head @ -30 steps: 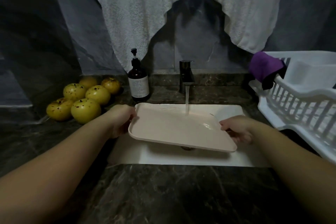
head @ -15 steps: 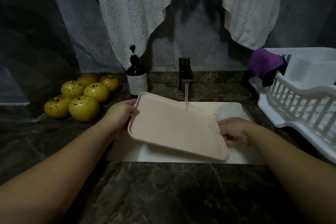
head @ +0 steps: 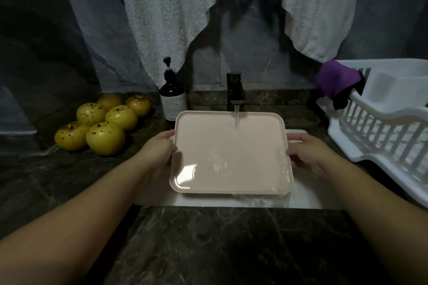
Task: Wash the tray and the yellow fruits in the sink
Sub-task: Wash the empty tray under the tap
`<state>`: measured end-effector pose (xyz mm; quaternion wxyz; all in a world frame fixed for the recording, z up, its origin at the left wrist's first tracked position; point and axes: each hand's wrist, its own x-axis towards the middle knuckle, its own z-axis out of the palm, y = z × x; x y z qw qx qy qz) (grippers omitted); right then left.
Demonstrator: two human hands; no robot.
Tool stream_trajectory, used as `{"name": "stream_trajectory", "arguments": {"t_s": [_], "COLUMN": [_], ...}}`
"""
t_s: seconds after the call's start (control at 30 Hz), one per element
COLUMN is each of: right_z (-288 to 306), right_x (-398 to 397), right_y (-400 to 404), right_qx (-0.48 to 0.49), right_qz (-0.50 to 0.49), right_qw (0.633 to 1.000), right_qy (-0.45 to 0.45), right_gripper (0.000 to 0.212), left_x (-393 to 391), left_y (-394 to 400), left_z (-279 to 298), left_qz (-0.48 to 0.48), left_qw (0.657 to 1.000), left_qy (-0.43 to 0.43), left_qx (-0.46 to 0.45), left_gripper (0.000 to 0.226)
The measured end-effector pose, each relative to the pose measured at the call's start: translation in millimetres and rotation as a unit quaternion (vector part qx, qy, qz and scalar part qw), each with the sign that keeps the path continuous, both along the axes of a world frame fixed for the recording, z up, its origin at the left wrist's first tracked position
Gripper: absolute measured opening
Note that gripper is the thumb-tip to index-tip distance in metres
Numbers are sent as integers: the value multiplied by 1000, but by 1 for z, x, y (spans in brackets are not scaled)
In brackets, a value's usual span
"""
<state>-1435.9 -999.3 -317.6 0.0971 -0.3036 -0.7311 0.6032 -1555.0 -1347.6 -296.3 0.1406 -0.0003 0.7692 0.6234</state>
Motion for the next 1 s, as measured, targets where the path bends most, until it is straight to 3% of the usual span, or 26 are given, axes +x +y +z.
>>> {"name": "stream_trajectory", "arguments": {"t_s": [0.33, 0.53, 0.67, 0.77, 0.9, 1.0], "right_z": [18, 33, 36, 38, 38, 37], "right_x": [7, 12, 9, 6, 14, 23], "right_y": [4, -1, -7, -3, 8, 14], "right_qx": [-49, -80, -128, -165, -1, 130], "right_qz": [-18, 35, 46, 50, 111, 145], "right_qw": [990, 981, 968, 958, 978, 975], "right_qy": [129, 176, 213, 229, 178, 111], "right_gripper": [29, 19, 15, 28, 46, 35], "left_x": [-6, -5, -5, -12, -18, -21], "left_y": [27, 28, 28, 26, 18, 9], "left_z": [-10, -8, -10, -12, -9, -4], "left_qz": [11, -26, -45, -52, -68, -93], "left_qw": [990, 978, 974, 970, 970, 965], "left_qy": [-130, -206, -221, -231, -210, -214], "left_qx": [46, 13, -22, -56, -97, -117], "left_gripper": [63, 58, 69, 70, 64, 50]}}
